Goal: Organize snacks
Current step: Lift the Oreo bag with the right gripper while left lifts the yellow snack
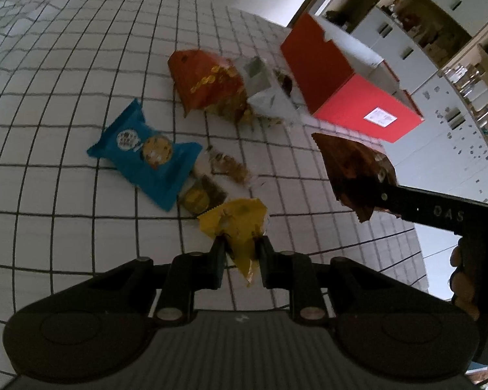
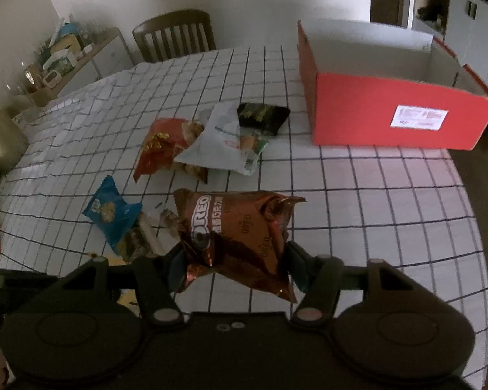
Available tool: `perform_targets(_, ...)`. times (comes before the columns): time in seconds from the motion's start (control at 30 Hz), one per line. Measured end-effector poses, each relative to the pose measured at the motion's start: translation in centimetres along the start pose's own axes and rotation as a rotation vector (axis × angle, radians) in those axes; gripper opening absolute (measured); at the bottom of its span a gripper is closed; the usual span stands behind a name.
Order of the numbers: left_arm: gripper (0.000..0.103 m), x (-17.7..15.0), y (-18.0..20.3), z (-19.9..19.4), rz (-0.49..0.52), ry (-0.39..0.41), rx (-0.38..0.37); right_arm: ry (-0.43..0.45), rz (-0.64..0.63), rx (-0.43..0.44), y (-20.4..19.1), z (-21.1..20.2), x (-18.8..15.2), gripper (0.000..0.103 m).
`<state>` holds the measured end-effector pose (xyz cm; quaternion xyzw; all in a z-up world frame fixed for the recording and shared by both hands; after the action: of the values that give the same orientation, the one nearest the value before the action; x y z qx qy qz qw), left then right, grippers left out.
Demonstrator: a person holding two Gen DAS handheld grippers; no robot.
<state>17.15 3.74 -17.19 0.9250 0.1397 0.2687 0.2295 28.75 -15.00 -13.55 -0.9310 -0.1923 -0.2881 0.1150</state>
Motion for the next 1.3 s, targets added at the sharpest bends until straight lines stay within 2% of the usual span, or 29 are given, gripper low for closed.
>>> perform_targets(0.23,0.016,2.4,2.6,-1.7,0.011,0.041,-0.041,0.062,-0.017,-0.013,0.5,-2.8,1.3,0.062)
perform_targets(0.37,0.016,4.1,4.3,-1.6,0.064,0.069,-0.039,0.094,-0.029,-0.027,1.2,-4.0,2.4,0.062)
perform_targets(0.53,0.016,4.3,4.3,-0.3,0.075,0.029,-0.012,0.108,-0.010,-0.039,3.3,-4.7,3.1,0.062)
perform_targets(0.7,0.018,2.7,4.0,0.8,0.103,-0.045,0.000,0.087,0.025,-0.040,5.1,-4.4,2.2,0.062)
perform_targets(0.8,0.035,1.7,3.9,1.2,0.140,-0.073,0.026,0.073,0.043,-0.036,5.8,-4.2,1.6,0.062)
perform_targets(0.87,0.077,1.1,3.7,1.3,0.141,-0.077,0.034,0.064,0.052,-0.033,6.1,-4.1,1.2,0.062)
perform_targets(0.9,0.083,0.9,3.7,1.2,0.143,-0.067,0.039,0.060,0.055,-0.032,6.2,-4.1,1.0,0.062)
perform_targets(1.1,0.083,-1.3,2.7,3.2,0.197,-0.132,0.104,0.047,0.069,-0.034,6.4,-4.0,0.5,0.062)
perform_targets(1.3,0.082,-2.9,1.8,4.8,0.225,-0.159,0.149,0.042,0.073,-0.040,6.4,-3.9,0.2,0.062)
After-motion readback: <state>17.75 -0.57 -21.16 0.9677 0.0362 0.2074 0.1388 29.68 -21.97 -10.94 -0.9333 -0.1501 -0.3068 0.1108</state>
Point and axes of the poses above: each gripper's, at about its wrist camera, not at the fingertips, and z roughly the way its jaws point, y to its right, x to its top, the point moved 9 cm from there along z, roughly the way its jaws point, and after that the axes turned 6 degrees about -x, right-handed, at the moved point
